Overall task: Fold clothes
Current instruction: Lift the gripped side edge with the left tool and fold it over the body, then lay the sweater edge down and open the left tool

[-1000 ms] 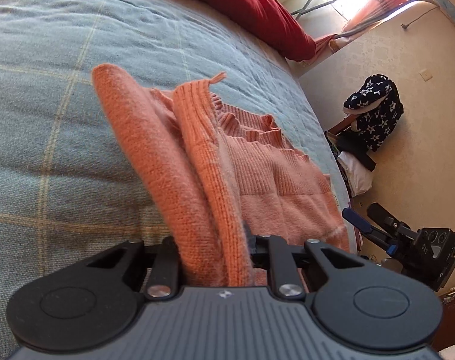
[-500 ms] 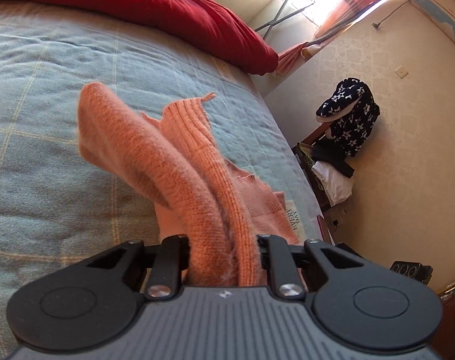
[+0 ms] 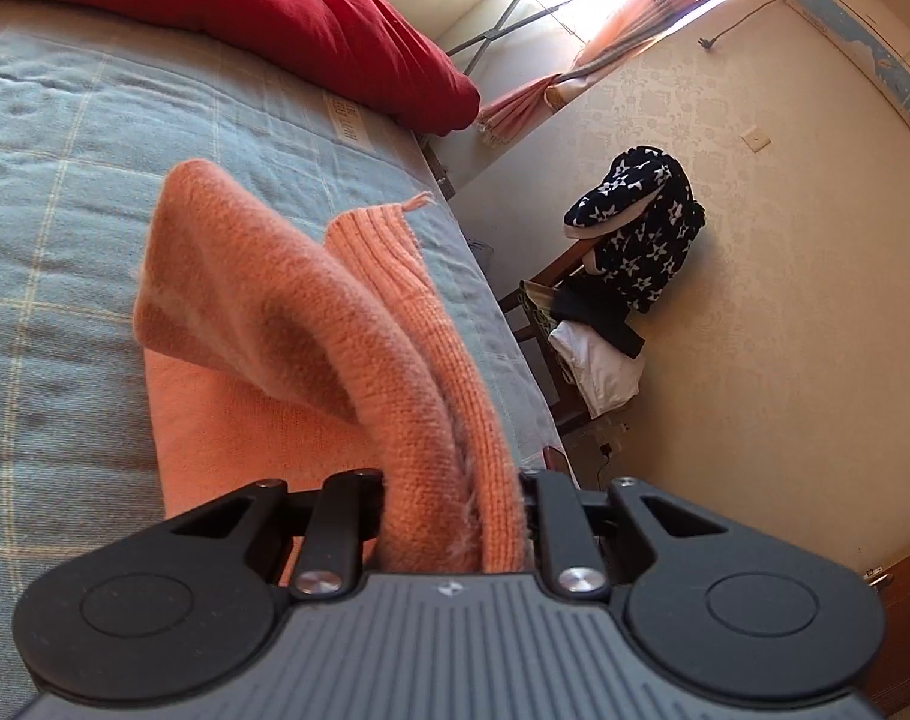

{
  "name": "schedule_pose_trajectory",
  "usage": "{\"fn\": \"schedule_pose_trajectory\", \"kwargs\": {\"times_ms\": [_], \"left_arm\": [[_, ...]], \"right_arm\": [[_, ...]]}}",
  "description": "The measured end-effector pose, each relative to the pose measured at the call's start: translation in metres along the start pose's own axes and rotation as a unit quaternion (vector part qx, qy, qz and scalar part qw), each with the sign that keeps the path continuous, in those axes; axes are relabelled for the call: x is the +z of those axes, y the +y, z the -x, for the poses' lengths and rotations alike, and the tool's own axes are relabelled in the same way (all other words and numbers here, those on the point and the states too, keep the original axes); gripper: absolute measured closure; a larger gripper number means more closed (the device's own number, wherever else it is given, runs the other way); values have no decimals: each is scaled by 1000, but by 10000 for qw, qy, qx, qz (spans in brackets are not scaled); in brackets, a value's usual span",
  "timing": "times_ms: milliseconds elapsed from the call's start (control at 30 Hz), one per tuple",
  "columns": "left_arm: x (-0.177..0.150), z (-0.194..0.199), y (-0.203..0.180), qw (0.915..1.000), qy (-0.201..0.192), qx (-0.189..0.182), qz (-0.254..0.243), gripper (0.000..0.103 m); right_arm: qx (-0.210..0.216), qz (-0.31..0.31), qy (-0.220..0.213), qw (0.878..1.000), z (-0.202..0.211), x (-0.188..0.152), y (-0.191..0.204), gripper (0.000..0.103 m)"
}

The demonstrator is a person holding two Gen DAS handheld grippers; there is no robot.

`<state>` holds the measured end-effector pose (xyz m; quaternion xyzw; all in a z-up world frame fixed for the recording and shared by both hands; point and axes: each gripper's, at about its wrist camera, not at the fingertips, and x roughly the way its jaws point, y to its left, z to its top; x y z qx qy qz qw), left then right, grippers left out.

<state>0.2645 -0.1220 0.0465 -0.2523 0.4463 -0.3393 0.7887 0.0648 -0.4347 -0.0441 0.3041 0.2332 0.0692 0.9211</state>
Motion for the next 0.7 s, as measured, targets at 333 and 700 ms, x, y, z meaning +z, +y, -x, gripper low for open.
{"fn": "schedule_pose_trajectory", "kwargs": {"times_ms": [333, 700], "left_arm": [[-2, -56, -34, 9981, 439, 256, -348, 85], [-21, -131, -49, 9849, 1218, 1019, -688, 84]], "right_arm": [[-238, -338, -303, 9987, 28, 3, -38, 0], [-369, -438, -433, 9974, 41, 3, -55, 0]]}}
